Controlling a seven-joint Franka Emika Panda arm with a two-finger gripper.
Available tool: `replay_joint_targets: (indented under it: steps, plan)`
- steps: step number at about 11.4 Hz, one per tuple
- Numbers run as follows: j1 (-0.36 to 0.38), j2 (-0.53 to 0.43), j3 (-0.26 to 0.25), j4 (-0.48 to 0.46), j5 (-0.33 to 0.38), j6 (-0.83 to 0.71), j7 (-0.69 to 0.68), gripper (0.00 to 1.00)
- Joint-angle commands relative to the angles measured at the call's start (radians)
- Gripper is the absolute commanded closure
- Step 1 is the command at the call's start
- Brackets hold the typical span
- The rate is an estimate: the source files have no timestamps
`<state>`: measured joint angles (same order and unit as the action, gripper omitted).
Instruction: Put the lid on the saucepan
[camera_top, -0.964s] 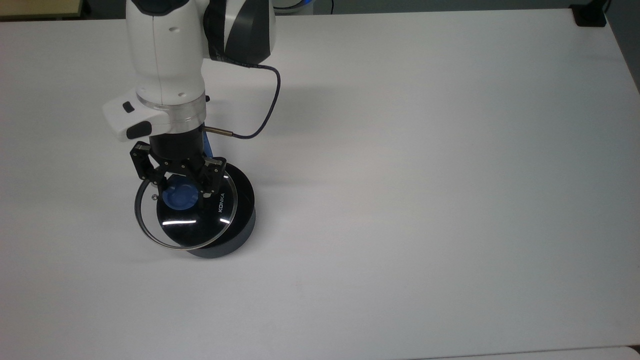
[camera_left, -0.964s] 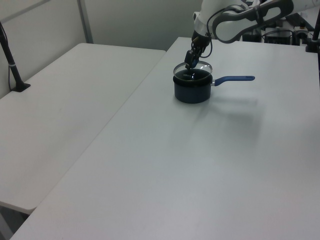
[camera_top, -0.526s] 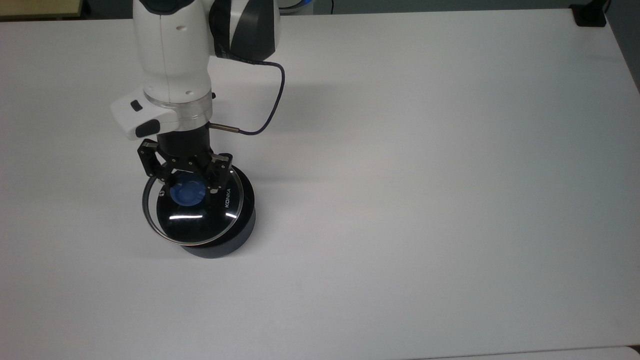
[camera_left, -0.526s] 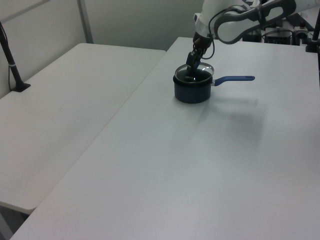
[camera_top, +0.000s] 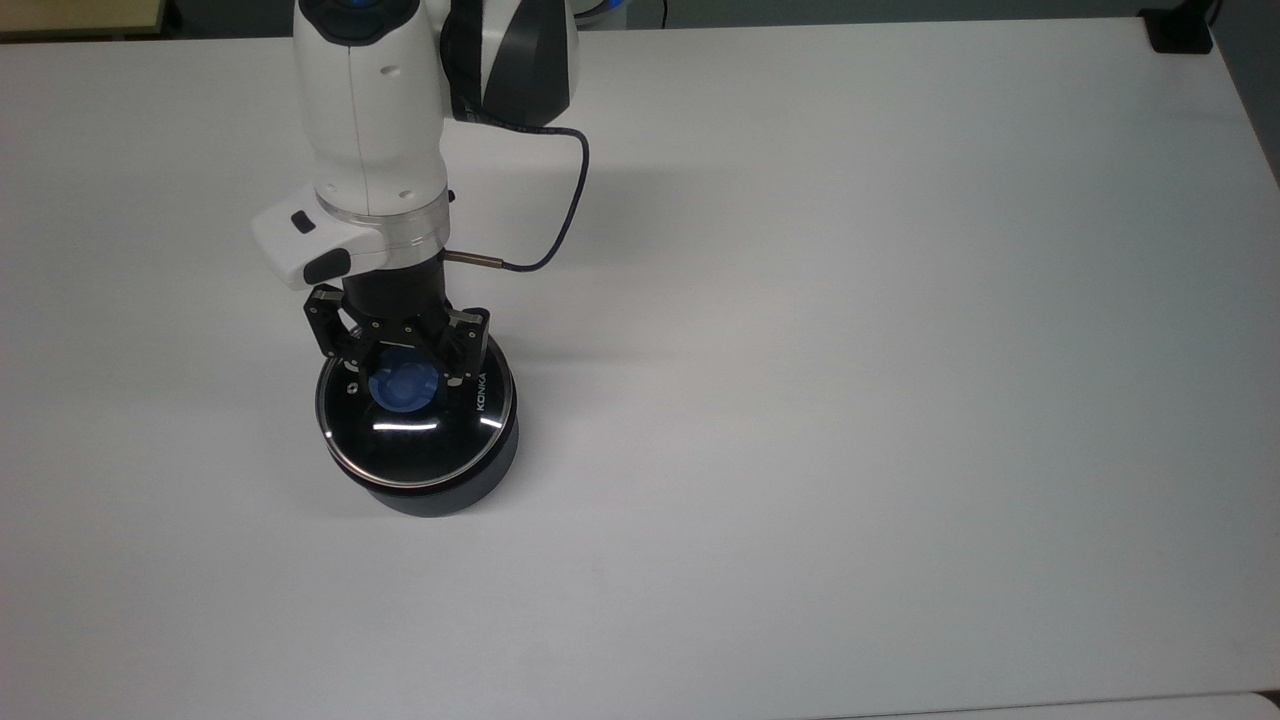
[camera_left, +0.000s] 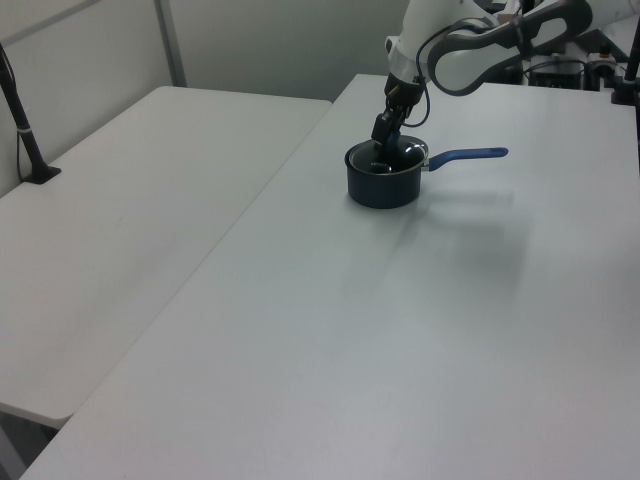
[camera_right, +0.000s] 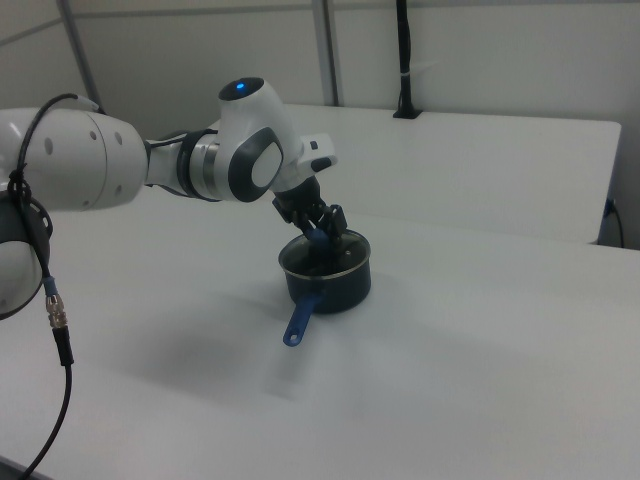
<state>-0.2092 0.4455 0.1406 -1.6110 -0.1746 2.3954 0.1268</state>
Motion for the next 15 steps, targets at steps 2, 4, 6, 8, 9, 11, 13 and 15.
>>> replay_joint_targets:
  steps: [2, 4, 6, 8, 9, 11, 13, 15]
  plan:
    - [-0.015, -0.033, 0.013, -0.037, 0.058, 0.03, 0.014, 0.0]
    - [-0.021, -0.037, 0.013, -0.017, 0.063, 0.028, 0.075, 0.0]
    - [-0.024, -0.079, 0.013, -0.001, 0.064, 0.012, 0.102, 0.0]
    - [-0.021, -0.148, 0.013, 0.037, 0.064, -0.172, 0.102, 0.0]
    - [-0.016, -0.189, 0.014, 0.057, 0.063, -0.297, 0.1, 0.0]
    - [-0.006, -0.322, 0.025, 0.066, 0.049, -0.529, 0.134, 0.0]
    - [-0.001, -0.439, 0.019, 0.065, 0.063, -0.663, 0.169, 0.0]
    - [0.077, -0.519, -0.036, 0.036, 0.087, -0.743, 0.191, 0.0]
